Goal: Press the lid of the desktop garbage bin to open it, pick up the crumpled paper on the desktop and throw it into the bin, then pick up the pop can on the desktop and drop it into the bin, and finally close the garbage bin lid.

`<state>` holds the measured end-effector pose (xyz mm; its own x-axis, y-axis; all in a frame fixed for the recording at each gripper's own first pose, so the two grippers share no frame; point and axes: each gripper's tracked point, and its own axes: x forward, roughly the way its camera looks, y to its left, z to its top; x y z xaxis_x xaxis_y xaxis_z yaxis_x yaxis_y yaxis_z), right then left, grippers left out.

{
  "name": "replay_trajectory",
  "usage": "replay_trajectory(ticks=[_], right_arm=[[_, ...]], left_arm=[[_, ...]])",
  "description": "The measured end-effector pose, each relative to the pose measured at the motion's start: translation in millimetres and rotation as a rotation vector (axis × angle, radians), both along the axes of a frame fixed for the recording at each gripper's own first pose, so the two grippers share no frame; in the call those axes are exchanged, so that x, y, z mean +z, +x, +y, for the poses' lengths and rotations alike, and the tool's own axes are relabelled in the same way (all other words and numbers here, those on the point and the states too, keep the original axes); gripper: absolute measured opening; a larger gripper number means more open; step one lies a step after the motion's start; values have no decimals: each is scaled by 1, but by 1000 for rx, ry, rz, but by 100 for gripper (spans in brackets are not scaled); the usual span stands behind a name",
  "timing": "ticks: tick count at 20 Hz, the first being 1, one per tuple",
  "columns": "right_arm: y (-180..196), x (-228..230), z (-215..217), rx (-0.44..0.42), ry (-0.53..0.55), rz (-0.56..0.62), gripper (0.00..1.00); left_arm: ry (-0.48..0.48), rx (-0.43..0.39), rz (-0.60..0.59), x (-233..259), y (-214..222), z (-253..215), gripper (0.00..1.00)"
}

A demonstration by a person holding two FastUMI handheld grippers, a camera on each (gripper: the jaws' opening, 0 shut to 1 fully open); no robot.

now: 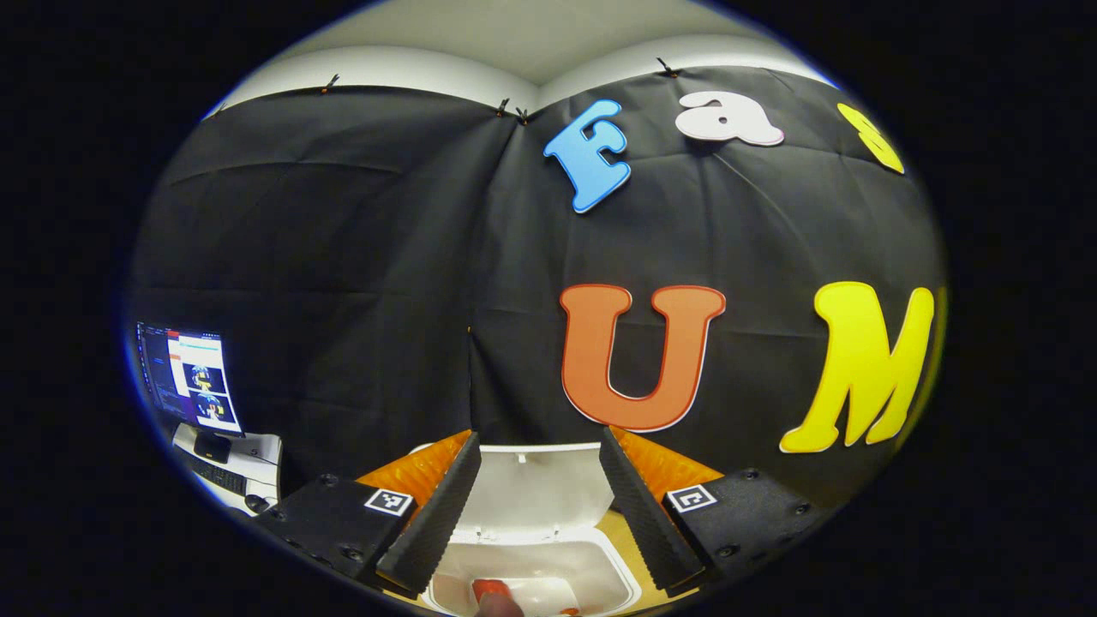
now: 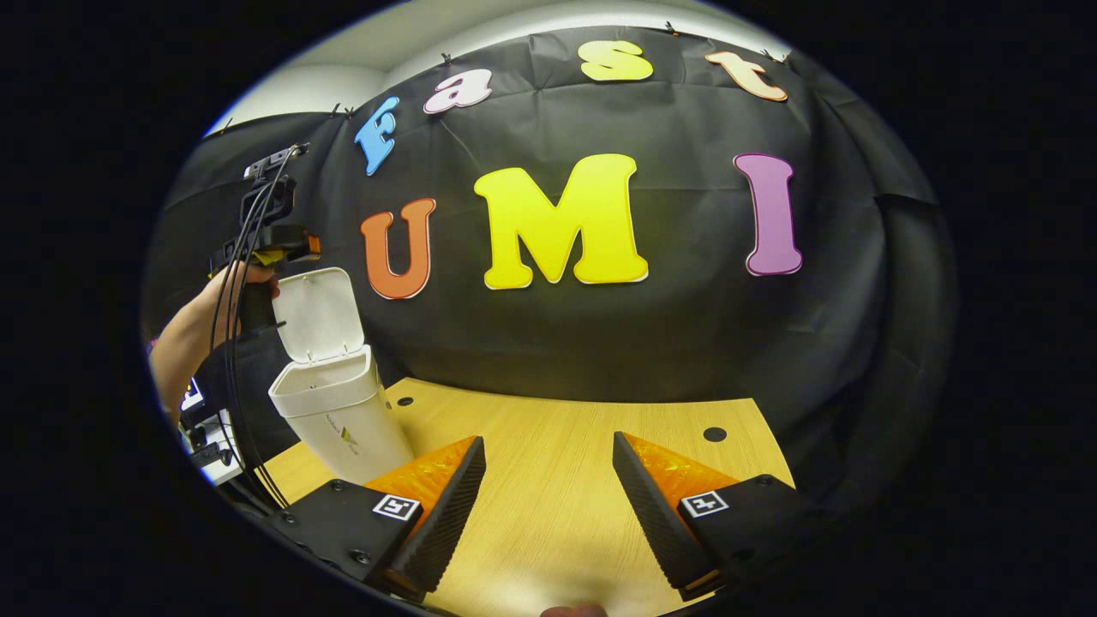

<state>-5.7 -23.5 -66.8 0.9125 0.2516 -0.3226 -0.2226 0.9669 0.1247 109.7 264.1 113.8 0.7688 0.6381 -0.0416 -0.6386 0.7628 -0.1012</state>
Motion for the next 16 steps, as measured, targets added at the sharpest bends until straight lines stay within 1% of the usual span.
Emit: replay_trajectory(ticks=[3, 6, 9, 12, 16], right_arm=[[3, 9, 2, 0, 9, -6, 94], [7, 17, 6, -15, 22, -10, 94], [9, 17, 15, -21, 22, -13, 94], [9, 19, 20, -26, 24, -18, 94], [7, 20, 13, -50, 31, -21, 94]], left_arm=[[-39, 27, -1, 2, 12, 26, 92], [-85, 53, 32, -7, 23, 48, 92], [-88, 59, 89, -15, 37, 56, 94], [-71, 48, 111, -22, 53, 57, 94], [-104, 54, 173, -46, 57, 56, 94]])
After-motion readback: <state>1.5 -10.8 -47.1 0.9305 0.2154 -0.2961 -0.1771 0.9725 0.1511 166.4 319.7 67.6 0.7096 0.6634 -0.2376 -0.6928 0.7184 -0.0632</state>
